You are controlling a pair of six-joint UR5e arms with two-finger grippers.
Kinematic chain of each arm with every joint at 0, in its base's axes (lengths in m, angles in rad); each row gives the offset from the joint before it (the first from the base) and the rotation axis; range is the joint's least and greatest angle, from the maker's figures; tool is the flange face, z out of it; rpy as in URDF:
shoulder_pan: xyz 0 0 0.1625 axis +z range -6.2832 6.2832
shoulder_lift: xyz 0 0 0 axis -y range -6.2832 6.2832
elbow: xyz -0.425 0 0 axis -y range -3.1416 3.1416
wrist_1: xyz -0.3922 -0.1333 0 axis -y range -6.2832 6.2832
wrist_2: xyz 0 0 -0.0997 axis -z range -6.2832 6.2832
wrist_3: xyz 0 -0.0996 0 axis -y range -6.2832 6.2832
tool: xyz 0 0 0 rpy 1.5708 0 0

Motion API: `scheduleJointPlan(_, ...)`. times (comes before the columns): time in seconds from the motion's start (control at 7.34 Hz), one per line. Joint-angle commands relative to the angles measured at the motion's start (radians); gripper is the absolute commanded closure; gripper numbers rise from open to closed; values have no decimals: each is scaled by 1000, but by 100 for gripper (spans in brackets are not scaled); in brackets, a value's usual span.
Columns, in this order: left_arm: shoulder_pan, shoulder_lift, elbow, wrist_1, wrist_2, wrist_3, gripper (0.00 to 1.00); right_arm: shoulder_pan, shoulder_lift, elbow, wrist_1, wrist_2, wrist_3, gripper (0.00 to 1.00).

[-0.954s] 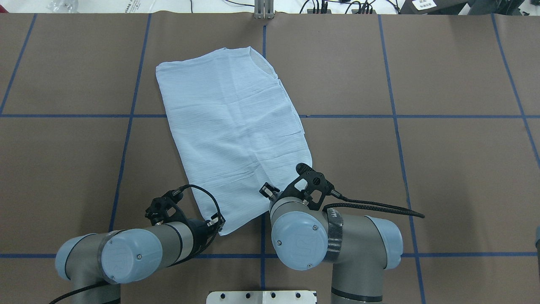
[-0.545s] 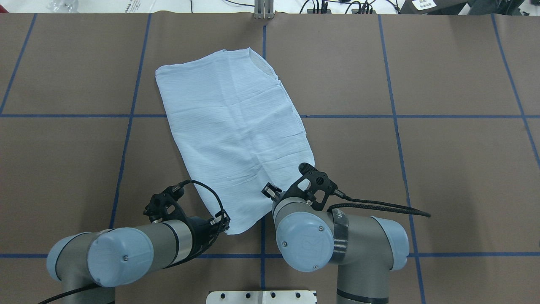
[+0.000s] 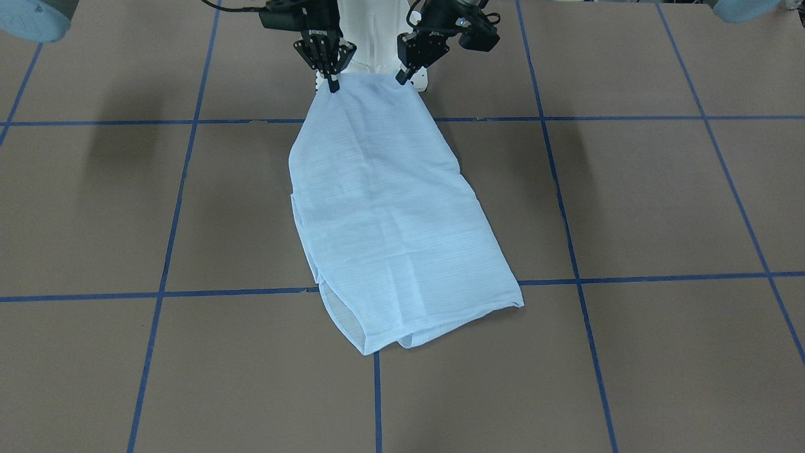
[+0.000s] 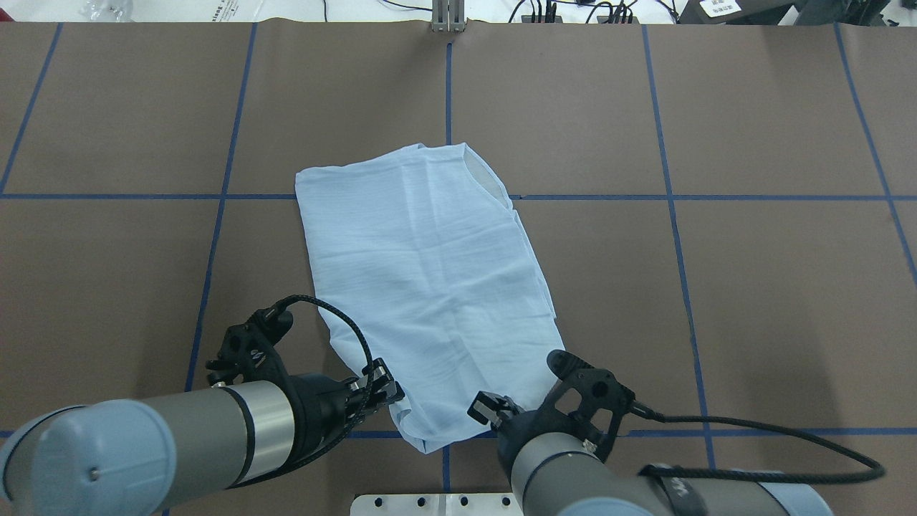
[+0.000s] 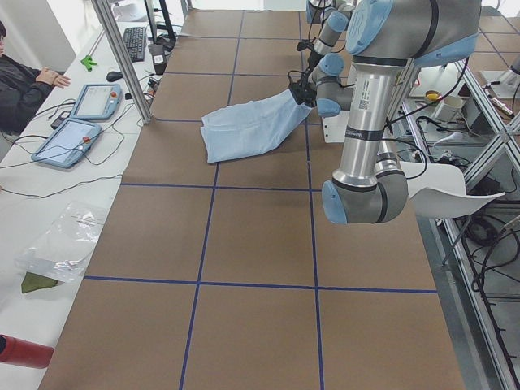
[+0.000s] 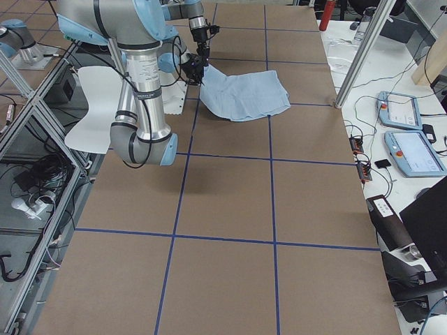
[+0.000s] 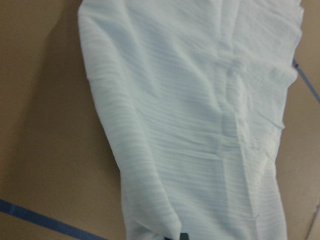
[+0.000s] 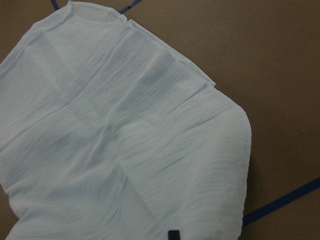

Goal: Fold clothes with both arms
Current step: 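Lift the near edge with both grippers and fold it toward the far edge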

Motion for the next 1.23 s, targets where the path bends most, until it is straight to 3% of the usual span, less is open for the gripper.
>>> scheduleJointPlan(0.0,16,-41,-148,187,-55,-1,100,-36,24,99,-145,-10,3,100)
scheduleJointPlan(0.55,-116,-59,-89,220,-72,108,100,160,197,-119,-131,-4,-127,100)
scheduleJointPlan(0.95,-296,-119,101,220,-102,257,100,307,231,-402,158,3,-265,100)
scheduleJointPlan(1.09,-355,-131,164,219,-109,321,100,358,290,-492,175,31,-328,100)
